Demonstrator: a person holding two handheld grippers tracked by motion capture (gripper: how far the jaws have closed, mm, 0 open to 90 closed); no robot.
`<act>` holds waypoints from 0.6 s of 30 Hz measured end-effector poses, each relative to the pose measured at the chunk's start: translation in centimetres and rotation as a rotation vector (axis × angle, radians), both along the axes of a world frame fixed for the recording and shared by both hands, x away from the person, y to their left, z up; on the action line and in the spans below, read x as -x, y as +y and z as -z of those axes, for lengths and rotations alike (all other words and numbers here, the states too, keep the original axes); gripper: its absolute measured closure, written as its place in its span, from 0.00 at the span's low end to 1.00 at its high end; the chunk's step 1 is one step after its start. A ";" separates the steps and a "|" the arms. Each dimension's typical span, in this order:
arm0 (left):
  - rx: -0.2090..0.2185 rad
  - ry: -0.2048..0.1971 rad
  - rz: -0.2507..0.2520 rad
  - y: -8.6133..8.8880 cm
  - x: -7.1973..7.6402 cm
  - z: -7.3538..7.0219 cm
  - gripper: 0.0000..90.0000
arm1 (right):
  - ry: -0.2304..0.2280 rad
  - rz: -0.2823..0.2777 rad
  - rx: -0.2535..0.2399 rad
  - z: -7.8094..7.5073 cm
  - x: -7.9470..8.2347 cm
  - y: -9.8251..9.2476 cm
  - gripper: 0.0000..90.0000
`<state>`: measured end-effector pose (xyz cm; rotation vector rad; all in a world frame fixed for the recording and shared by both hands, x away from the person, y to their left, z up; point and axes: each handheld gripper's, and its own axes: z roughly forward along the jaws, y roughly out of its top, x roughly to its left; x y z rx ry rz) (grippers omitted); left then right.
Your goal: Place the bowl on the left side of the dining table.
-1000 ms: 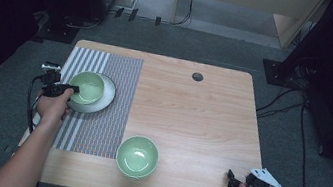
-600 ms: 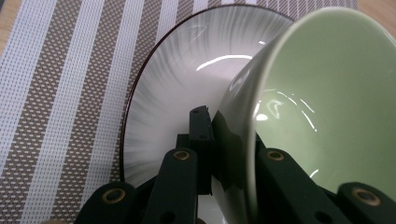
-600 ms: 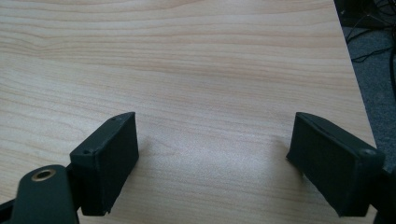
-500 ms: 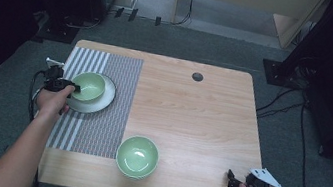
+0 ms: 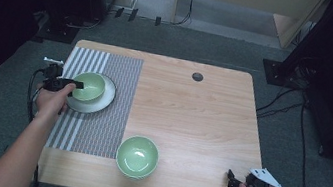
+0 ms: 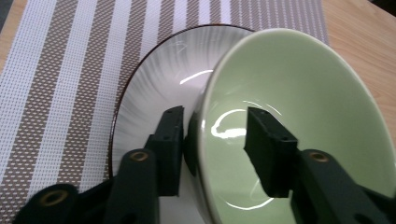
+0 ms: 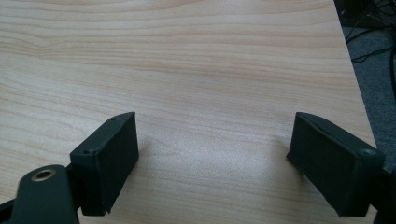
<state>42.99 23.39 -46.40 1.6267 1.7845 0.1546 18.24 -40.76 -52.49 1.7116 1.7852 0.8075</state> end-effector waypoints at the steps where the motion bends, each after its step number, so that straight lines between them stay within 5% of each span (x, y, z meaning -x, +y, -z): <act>1: 0.000 0.000 0.000 0.0 0.0 0.0 0.58 | 0.000 0.000 0.000 0.0 0.0 0.0 0.17; 6: 0.029 -0.036 -0.008 0.3 0.5 -0.2 0.47 | 0.000 0.000 0.000 0.0 0.0 0.0 0.17; 12: -0.020 -0.056 0.008 -0.1 0.7 -0.3 0.21 | 0.000 0.000 0.000 0.0 0.0 0.0 0.17; 18: -0.048 -0.097 0.011 -0.4 1.2 -0.5 0.18 | 0.000 0.000 0.000 0.0 0.0 0.0 0.17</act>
